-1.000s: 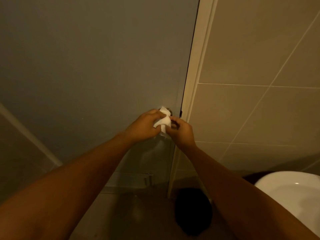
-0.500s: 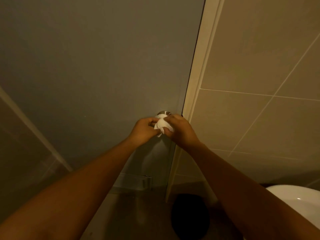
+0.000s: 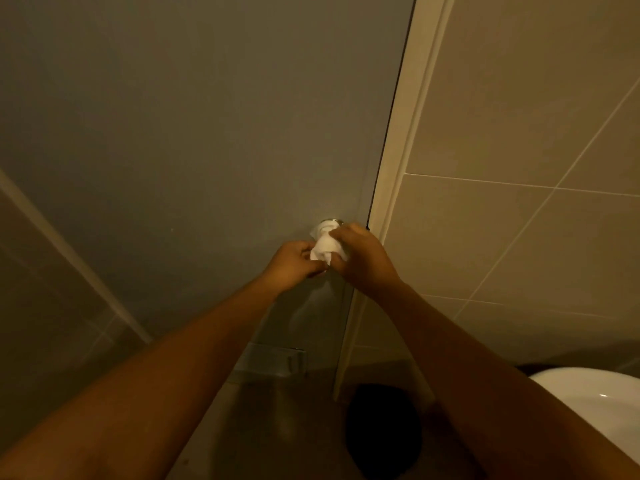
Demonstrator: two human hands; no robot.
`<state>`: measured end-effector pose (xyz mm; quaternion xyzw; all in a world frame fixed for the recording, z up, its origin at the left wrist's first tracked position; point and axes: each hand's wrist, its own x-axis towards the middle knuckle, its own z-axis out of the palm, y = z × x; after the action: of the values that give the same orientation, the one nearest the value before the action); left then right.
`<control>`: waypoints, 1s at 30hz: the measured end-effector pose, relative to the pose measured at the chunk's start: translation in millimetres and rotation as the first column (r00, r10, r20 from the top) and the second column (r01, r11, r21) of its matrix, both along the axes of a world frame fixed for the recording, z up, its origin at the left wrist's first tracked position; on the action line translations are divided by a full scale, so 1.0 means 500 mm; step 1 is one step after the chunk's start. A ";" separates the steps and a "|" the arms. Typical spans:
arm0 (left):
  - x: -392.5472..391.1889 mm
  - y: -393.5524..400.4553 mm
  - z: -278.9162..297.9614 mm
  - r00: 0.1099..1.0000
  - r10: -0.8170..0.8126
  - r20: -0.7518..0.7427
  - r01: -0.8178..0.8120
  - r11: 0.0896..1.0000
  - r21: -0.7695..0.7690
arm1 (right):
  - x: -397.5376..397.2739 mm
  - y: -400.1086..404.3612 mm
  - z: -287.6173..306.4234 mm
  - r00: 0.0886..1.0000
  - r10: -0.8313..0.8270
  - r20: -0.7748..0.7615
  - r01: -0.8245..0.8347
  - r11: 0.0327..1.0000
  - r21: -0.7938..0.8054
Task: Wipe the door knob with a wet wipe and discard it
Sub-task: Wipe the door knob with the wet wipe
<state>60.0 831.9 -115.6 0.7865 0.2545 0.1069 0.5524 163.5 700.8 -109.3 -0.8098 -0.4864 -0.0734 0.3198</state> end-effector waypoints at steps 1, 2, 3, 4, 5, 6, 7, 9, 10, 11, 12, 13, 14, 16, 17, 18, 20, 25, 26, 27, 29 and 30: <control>0.002 -0.011 -0.008 1.000 0.026 0.015 -0.025 0.997 -0.073 | 0.004 0.002 0.006 0.999 0.018 0.032 -0.017 0.999 -0.033; 0.004 -0.018 -0.014 0.999 0.044 0.032 -0.040 0.993 -0.108 | 0.005 0.003 0.007 0.999 0.025 0.041 -0.023 0.999 -0.047; 0.006 -0.020 -0.016 0.998 0.051 0.046 -0.046 0.993 -0.112 | 0.005 0.001 0.004 0.999 0.022 0.028 -0.021 0.999 -0.036; 0.006 -0.017 -0.014 0.997 0.045 0.056 -0.040 0.996 -0.082 | 0.003 -0.003 -0.004 1.000 0.015 -0.012 -0.015 1.000 -0.001; 0.005 -0.008 -0.009 0.998 0.021 0.065 -0.019 0.999 -0.030 | 0.001 -0.007 -0.015 0.997 0.009 -0.073 -0.005 0.999 0.051; 0.003 0.004 -0.003 0.998 -0.019 0.066 0.017 0.999 0.045 | -0.004 -0.012 -0.025 0.990 0.003 -0.141 0.012 0.995 0.101; 0.000 0.017 0.005 0.997 -0.062 0.049 0.054 0.988 0.145 | -0.010 -0.015 -0.034 0.980 -0.010 -0.200 0.038 0.990 0.138; -0.008 0.042 0.024 0.996 -0.092 -0.008 0.087 0.915 0.393 | -0.022 -0.017 -0.051 0.960 -0.040 -0.276 0.099 0.974 0.205; -0.012 0.050 0.032 0.995 -0.098 -0.012 0.091 0.859 0.504 | -0.028 -0.015 -0.057 0.953 -0.045 -0.298 0.121 0.963 0.241; -0.016 0.053 0.038 0.993 -0.121 0.002 0.097 0.804 0.587 | -0.034 -0.014 -0.060 0.949 -0.048 -0.312 0.137 0.953 0.269; -0.019 0.053 0.042 0.986 -0.163 0.017 0.114 0.760 0.640 | -0.038 -0.011 -0.060 0.946 -0.051 -0.319 0.147 0.948 0.284; -0.021 0.052 0.042 0.977 -0.211 0.019 0.145 0.732 0.666 | -0.039 -0.010 -0.059 0.947 -0.055 -0.317 0.151 0.946 0.287; -0.022 0.049 0.040 0.968 -0.251 0.010 0.179 0.719 0.671 | -0.036 -0.010 -0.059 0.952 -0.064 -0.300 0.151 0.950 0.274; -0.018 0.042 0.031 0.962 -0.272 0.011 0.200 0.732 0.651 | -0.025 -0.013 -0.051 0.970 -0.082 -0.230 0.129 0.972 0.195; -0.014 0.041 0.026 0.967 -0.255 0.031 0.177 0.749 0.638 | -0.018 -0.014 -0.044 0.979 -0.068 -0.194 0.099 0.983 0.154; -0.010 0.040 0.022 0.971 -0.232 0.058 0.148 0.772 0.618 | -0.011 -0.015 -0.035 0.987 -0.041 -0.154 0.061 0.990 0.125; -0.006 0.035 0.018 0.976 -0.195 0.097 0.111 0.827 0.552 | -0.002 -0.010 -0.015 0.999 0.000 -0.037 0.003 0.998 0.070; -0.006 0.028 0.017 0.975 -0.169 0.147 0.081 0.876 0.476 | 0.000 0.000 -0.010 1.000 -0.003 -0.030 0.006 0.996 0.091; -0.005 0.026 0.022 0.970 -0.182 0.161 0.082 0.869 0.488 | -0.005 -0.004 -0.022 0.995 -0.031 -0.099 0.044 0.990 0.136; -0.003 0.024 0.027 0.964 -0.199 0.175 0.084 0.857 0.508 | -0.012 -0.008 -0.035 0.983 -0.056 -0.173 0.087 0.981 0.173; 0.004 0.021 0.039 0.957 -0.236 0.170 0.107 0.828 0.550 | -0.029 -0.011 -0.058 0.941 -0.062 -0.334 0.146 0.962 0.231; 0.007 0.020 0.041 0.957 -0.247 0.154 0.122 0.821 0.558 | -0.036 -0.010 -0.064 0.916 -0.054 -0.398 0.165 0.954 0.250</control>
<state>63.6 841.9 -95.0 0.9147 0.0735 0.2064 0.3396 145.3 695.9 -141.4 -0.7814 -0.3521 0.0024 0.5152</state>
